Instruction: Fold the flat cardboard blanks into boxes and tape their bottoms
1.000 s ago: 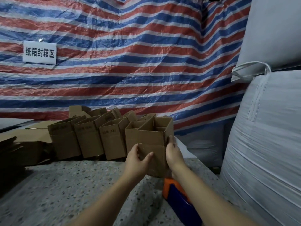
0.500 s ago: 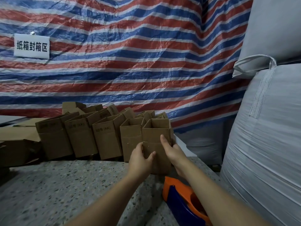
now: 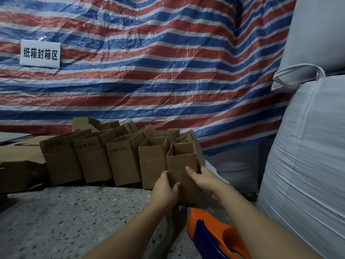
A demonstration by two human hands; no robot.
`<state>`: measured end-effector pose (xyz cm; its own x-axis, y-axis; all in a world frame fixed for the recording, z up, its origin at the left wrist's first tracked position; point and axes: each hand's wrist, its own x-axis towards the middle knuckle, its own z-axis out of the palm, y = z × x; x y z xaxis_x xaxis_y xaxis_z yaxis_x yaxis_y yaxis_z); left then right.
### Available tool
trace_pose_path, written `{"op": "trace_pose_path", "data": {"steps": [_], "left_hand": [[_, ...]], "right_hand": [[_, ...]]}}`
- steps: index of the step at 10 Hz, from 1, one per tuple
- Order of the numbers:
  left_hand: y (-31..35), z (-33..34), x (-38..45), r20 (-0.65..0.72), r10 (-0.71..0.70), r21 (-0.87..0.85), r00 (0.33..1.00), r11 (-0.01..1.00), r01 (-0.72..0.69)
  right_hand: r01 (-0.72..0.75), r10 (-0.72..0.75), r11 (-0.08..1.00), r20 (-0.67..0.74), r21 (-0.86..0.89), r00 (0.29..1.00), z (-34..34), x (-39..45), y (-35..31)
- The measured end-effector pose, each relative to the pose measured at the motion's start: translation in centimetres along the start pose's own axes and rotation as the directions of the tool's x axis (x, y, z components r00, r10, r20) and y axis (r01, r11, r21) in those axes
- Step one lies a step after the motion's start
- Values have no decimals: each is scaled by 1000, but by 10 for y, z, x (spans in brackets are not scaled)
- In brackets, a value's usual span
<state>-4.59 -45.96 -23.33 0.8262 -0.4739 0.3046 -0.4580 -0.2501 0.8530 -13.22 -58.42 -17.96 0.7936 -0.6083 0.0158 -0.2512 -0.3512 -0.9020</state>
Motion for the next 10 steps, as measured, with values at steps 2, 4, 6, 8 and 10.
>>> {"op": "trace_pose_path", "data": {"steps": [2,4,6,8,10], "left_hand": [[-5,3,12,30,-31,143,999,989,26],[-14,8,25,9,-54,258,999,965,50],[-20,4,33,42,-41,284,998,958,27],[-17,-3,23,21,-12,258,1000,966,7],[-1,-35,-4,-6,65,189,998,980,-63]], "right_hand": [[30,-29,1000,9,-5,1000,-3,14,5],[64,-64,998,-26,-13,998,-2,29,7],[64,-70,993,-61,-96,996,1,44,3],[59,-75,988,-106,-144,992,6,38,0],[48,-77,988,-199,-145,977,5,11,-10]]}}
